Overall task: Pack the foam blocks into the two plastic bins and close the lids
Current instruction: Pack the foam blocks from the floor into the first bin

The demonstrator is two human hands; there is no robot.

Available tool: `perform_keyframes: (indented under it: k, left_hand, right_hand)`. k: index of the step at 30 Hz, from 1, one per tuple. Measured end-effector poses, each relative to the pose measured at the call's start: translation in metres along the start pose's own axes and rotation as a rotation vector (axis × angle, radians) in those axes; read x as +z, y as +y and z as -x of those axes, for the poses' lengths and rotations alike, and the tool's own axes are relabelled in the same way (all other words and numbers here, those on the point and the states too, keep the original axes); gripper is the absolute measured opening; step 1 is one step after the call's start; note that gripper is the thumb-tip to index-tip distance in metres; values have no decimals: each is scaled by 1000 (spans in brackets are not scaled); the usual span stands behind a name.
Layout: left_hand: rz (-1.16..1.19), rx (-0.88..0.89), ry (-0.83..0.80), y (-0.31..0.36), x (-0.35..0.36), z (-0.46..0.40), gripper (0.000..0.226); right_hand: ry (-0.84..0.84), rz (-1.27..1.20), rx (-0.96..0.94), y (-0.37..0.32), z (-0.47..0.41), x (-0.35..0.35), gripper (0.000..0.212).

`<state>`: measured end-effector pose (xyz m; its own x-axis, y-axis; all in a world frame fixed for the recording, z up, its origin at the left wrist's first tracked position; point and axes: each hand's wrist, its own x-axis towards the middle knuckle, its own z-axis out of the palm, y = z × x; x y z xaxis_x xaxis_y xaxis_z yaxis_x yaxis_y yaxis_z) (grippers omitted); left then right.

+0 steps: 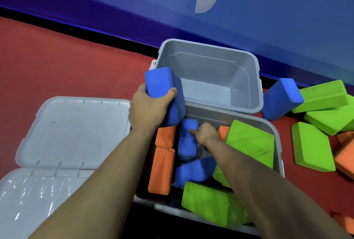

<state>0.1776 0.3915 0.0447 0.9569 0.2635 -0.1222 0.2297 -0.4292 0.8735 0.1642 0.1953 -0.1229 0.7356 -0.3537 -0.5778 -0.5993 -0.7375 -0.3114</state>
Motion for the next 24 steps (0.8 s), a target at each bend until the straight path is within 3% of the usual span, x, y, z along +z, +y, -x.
perform_keyframes:
  k: [9, 16, 24]
  left_hand:
    - [39, 34, -13, 16, 0, 4, 53]
    - [38, 120, -96, 37, 13, 28, 52]
    - [173, 230, -314, 80, 83, 91, 45]
  right_hand:
    - [57, -15, -173, 18, 22, -38, 33]
    - [213, 150, -280, 53, 60, -97, 59]
    - [315, 239, -202, 169, 91, -170, 75]
